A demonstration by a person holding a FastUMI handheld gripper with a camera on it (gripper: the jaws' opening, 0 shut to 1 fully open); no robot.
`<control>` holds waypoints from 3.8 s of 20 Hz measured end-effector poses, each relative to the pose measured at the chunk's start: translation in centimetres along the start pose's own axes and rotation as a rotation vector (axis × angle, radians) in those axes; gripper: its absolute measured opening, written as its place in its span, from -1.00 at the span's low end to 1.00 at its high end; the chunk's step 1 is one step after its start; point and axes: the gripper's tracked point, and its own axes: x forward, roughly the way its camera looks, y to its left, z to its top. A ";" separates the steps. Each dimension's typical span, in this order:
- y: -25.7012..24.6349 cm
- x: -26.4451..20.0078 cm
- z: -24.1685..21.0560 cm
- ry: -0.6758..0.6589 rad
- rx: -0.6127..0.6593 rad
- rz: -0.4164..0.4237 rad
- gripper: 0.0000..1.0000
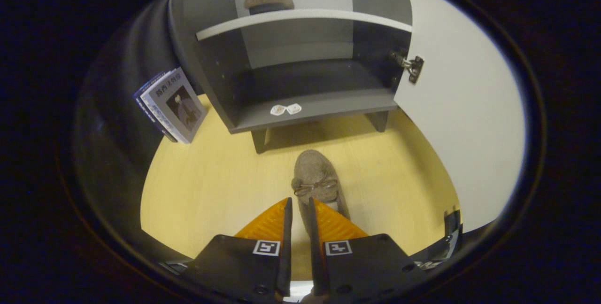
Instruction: Open the shoe cabinet door, grab the shoes and put them into the shoe cabinet, then close the shoe cabinet door.
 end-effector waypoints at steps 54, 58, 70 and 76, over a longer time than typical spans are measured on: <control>-6.2 -14.7 24.5 -0.531 -0.103 -0.076 -0.95; -6.5 -13.6 29.1 -0.546 -0.141 -0.081 -0.96; -6.5 -7.4 40.7 -0.555 -0.220 -0.107 -0.96; -5.6 -4.0 44.1 -0.545 -0.281 -0.107 -0.96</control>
